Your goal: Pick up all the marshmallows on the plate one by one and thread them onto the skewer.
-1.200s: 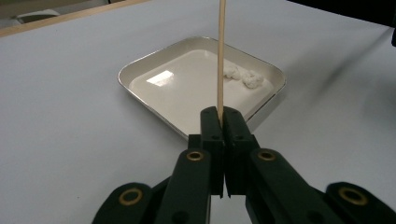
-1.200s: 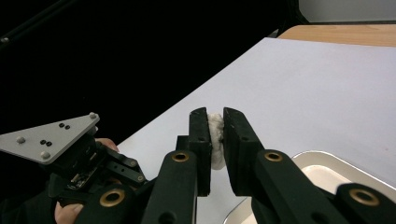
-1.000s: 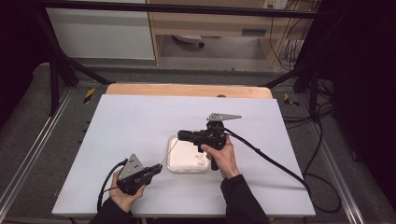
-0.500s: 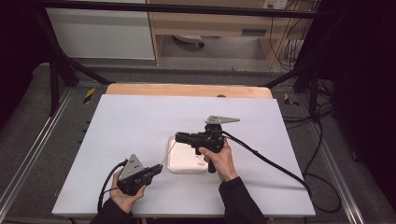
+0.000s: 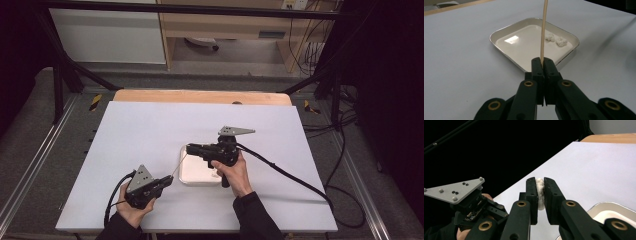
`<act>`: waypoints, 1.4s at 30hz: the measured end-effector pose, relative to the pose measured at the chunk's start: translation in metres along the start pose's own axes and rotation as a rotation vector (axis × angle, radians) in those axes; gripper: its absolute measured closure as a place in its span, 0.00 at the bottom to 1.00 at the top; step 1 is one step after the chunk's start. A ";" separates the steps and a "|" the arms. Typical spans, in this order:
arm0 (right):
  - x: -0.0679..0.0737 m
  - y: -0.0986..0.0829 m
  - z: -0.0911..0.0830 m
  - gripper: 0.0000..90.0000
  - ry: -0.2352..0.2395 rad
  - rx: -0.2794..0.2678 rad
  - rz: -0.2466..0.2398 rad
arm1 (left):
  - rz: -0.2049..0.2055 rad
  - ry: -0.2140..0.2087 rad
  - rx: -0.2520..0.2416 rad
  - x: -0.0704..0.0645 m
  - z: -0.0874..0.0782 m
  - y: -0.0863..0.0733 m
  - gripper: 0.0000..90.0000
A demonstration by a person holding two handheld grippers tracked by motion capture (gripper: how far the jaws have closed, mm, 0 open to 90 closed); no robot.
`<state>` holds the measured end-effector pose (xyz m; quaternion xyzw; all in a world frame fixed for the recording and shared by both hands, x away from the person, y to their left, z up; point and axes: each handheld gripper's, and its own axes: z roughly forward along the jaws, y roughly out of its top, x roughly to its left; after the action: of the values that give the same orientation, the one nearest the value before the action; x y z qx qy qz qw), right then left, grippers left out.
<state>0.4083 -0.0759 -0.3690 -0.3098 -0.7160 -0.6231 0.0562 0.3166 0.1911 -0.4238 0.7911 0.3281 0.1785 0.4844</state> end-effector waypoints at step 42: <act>0.008 -0.026 0.019 0.45 -0.035 0.118 -0.035 | -0.041 0.001 -0.028 0.001 0.009 0.008 0.98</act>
<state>0.3946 -0.0564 -0.3918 -0.3041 -0.7577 -0.5752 0.0510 0.3255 0.1840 -0.4213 0.7774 0.3419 0.1734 0.4987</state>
